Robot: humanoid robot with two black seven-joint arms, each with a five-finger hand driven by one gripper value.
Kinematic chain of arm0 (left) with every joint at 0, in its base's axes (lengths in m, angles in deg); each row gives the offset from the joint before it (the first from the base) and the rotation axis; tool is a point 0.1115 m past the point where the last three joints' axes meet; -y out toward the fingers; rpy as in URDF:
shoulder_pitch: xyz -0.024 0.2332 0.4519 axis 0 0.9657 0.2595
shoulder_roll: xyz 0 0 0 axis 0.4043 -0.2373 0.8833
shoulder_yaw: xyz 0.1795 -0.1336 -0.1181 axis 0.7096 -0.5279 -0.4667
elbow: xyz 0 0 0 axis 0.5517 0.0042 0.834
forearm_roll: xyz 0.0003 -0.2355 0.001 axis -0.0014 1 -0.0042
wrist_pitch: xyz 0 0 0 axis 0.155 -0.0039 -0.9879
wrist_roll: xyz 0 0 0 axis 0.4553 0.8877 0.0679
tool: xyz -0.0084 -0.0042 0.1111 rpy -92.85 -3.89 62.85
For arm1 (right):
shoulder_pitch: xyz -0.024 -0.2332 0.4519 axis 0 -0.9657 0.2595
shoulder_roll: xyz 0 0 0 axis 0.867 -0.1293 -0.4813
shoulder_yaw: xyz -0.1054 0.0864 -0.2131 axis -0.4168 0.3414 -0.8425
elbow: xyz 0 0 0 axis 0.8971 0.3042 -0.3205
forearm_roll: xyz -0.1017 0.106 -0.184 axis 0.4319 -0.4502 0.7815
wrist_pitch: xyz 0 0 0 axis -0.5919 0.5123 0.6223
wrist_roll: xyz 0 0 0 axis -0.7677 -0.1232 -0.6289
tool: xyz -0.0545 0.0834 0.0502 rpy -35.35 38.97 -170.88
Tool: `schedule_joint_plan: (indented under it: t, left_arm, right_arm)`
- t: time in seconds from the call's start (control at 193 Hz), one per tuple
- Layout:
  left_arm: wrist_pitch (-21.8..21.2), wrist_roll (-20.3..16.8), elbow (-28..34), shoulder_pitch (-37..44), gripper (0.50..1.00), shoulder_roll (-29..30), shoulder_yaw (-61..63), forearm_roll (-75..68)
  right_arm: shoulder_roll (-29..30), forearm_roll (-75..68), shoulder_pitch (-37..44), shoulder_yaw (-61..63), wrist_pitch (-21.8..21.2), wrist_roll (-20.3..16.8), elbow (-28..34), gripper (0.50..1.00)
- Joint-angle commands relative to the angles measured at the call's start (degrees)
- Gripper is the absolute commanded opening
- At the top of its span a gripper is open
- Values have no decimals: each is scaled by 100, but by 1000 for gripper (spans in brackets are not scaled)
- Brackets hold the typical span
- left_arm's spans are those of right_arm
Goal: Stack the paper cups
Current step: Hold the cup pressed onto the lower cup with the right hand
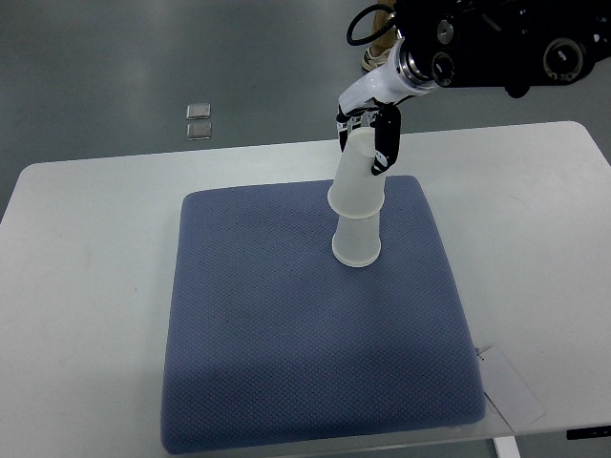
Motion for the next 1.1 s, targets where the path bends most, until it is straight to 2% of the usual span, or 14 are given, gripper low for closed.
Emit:
schedule_joint_plan:
  t: [0.0, 1.093]
  left_arm:
    - [0, -1, 0, 0, 1000, 0, -2, 0]
    - [0, -1, 0, 0, 1000, 0, 7, 0]
  right_arm:
    - [9, 15, -22, -33, 19, 0, 5, 703]
    - [17, 7, -118, -77, 81, 0, 5, 713]
